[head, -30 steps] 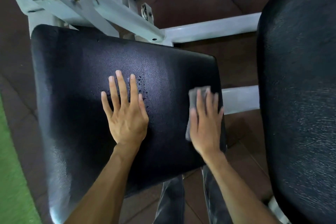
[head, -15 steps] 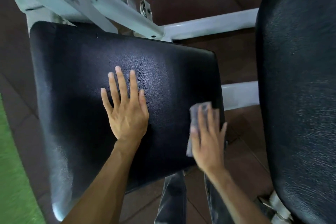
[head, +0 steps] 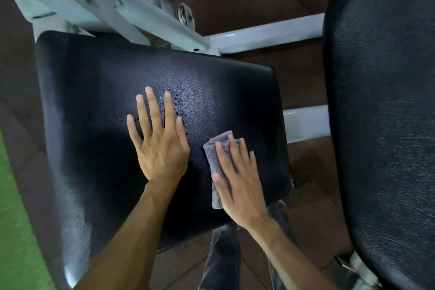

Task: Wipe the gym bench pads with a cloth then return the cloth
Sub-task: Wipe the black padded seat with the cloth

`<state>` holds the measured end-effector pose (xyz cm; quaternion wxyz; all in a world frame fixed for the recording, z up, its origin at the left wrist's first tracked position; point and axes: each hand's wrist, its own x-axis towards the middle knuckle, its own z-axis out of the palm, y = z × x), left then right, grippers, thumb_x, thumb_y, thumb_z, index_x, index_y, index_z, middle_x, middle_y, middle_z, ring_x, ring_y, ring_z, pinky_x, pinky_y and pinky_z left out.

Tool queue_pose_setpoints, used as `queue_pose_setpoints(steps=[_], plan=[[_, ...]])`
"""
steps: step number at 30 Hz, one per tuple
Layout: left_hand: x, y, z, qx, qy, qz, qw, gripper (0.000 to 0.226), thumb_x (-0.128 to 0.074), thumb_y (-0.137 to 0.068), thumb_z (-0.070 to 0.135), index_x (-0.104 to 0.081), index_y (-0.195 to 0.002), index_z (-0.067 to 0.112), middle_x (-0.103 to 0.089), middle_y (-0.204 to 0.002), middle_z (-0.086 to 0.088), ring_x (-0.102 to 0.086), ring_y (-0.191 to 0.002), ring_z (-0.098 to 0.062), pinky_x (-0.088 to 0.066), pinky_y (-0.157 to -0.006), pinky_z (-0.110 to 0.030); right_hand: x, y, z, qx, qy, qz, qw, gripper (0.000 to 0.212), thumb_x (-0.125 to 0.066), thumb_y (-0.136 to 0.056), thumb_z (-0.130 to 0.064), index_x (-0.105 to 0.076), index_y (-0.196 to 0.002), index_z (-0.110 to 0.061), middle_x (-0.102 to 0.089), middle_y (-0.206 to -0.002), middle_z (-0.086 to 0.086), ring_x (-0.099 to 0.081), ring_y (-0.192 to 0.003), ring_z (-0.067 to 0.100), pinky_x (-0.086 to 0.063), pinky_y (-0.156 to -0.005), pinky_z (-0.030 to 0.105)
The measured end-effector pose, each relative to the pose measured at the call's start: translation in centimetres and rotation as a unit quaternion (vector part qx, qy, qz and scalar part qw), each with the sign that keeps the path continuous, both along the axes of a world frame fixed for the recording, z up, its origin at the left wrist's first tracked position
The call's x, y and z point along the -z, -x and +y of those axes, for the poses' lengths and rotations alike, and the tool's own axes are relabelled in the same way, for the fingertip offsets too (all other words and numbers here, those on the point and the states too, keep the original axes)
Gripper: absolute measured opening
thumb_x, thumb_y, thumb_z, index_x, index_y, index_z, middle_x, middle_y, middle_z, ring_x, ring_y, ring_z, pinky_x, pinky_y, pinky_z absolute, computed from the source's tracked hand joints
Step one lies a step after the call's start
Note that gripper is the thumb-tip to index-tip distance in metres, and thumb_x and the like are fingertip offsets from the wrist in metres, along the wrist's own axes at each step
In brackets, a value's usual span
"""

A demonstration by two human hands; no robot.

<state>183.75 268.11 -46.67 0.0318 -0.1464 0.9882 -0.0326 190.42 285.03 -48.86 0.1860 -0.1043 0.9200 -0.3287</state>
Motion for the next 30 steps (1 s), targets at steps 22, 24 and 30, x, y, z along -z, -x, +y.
queue_pose_setpoints(steps=[22, 24, 30], plan=[[2.7, -6.0, 9.9, 0.08, -0.019, -0.051, 0.995, 0.061, -0.017, -0.107, 0.046, -0.006, -0.16, 0.019, 0.002, -0.168, -0.011, 0.003, -0.155, -0.03, 0.002, -0.123, -0.052, 4.7, 6.1, 4.3, 0.124, -0.048, 0.047, 0.99, 0.054, -0.021, -0.104, -0.044, -0.016, -0.155, -0.029, -0.003, -0.165, 0.003, 0.002, -0.153, 0.021, -0.007, -0.123, 0.047], [2.7, -5.1, 9.3, 0.111, -0.009, -0.055, 0.992, 0.061, -0.019, -0.108, 0.045, -0.003, -0.16, 0.019, 0.004, -0.168, -0.011, 0.007, -0.154, -0.029, 0.006, -0.122, -0.052, 4.7, 6.0, 4.4, 0.122, -0.05, 0.045, 0.99, 0.053, -0.023, -0.105, -0.042, -0.014, -0.156, -0.029, -0.001, -0.165, 0.002, 0.004, -0.152, 0.019, -0.005, -0.124, 0.046], [0.7, 6.1, 2.0, 0.091, 0.02, -0.031, 0.995, 0.059, -0.013, -0.107, 0.045, -0.003, -0.16, 0.022, 0.003, -0.168, -0.009, 0.005, -0.154, -0.033, 0.004, -0.121, -0.059, 4.2, 6.1, 3.9, 0.125, -0.074, 0.03, 0.989, 0.053, -0.023, -0.105, -0.042, -0.013, -0.156, -0.029, 0.0, -0.165, 0.004, 0.005, -0.152, 0.023, -0.007, -0.122, 0.053]])
